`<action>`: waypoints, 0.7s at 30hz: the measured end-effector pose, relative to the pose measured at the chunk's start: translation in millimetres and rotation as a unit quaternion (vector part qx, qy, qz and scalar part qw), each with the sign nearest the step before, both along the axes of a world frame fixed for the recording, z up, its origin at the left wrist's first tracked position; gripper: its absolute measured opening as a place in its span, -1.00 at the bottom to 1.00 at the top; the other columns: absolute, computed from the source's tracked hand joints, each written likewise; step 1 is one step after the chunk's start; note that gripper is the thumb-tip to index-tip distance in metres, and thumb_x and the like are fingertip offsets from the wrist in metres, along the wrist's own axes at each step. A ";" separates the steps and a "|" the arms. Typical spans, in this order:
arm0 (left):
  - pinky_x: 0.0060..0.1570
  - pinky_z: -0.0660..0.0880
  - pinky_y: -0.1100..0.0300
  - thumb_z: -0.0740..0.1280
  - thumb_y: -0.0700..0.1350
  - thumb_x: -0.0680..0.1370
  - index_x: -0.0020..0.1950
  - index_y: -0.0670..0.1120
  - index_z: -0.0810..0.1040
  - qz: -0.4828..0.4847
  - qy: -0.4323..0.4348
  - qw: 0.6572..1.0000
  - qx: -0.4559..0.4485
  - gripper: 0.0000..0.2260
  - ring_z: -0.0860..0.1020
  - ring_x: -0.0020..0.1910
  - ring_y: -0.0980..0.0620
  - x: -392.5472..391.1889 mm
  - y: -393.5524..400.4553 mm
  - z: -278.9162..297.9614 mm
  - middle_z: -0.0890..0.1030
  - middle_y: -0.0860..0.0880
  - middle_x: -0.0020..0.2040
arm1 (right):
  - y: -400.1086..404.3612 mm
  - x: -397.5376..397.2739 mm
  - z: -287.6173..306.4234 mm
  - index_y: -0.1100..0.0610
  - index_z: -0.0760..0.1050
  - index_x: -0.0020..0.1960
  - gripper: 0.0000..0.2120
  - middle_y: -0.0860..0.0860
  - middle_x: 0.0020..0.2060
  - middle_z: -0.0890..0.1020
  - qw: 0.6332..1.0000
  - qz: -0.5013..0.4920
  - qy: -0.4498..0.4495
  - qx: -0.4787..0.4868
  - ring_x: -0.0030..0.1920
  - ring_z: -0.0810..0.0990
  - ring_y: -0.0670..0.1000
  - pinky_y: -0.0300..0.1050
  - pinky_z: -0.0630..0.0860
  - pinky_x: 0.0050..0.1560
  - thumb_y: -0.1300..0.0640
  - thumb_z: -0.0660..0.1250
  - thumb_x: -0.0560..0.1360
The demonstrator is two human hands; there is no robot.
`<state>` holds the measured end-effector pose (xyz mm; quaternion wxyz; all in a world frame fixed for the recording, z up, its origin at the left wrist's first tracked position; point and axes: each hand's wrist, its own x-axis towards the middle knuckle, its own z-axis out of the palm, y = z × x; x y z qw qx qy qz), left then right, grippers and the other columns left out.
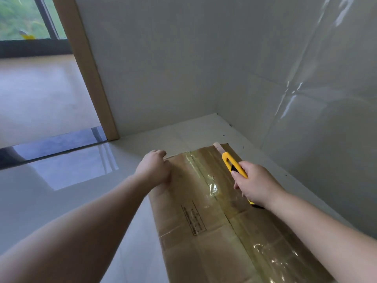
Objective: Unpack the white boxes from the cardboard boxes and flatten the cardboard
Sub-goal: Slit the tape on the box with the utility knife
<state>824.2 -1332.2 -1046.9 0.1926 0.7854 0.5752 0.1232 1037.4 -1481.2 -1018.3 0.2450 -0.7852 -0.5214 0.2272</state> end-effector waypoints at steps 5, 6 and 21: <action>0.18 0.45 0.07 0.11 -0.10 0.61 0.27 -0.11 0.50 -0.058 -0.050 0.996 -0.044 -0.69 0.49 0.21 -0.14 36.9 34.1 -22.3 0.55 -0.12 0.24 | 33.2 -20.1 -3.5 0.10 0.42 -0.15 -0.79 0.12 -0.23 0.61 0.999 -0.004 -0.037 -0.031 -0.27 0.59 0.19 0.07 0.56 -0.21 -0.01 0.17 0.57; 0.14 0.48 0.05 0.12 -0.08 0.60 0.21 -0.08 0.55 -0.059 -0.061 0.995 -0.053 -0.71 0.52 0.14 -0.13 41.2 38.1 -26.0 0.59 -0.10 0.17 | 39.9 -25.0 -5.0 0.09 0.41 -0.16 -0.79 0.11 -0.24 0.61 0.998 -0.009 -0.040 -0.040 -0.29 0.57 0.16 0.04 0.55 -0.24 -0.01 0.17 0.57; 0.06 0.46 0.10 0.23 -0.11 0.56 -0.05 -0.09 0.61 -0.014 -0.097 0.992 -0.079 -0.83 0.52 0.07 -0.17 42.7 51.5 -33.5 0.62 -0.11 0.03 | 68.9 -54.1 -13.5 0.08 0.34 -0.20 -0.77 0.01 -0.34 0.45 0.989 -0.001 -0.091 -0.114 -0.36 0.42 0.06 -0.09 0.36 -0.34 0.01 0.16 0.59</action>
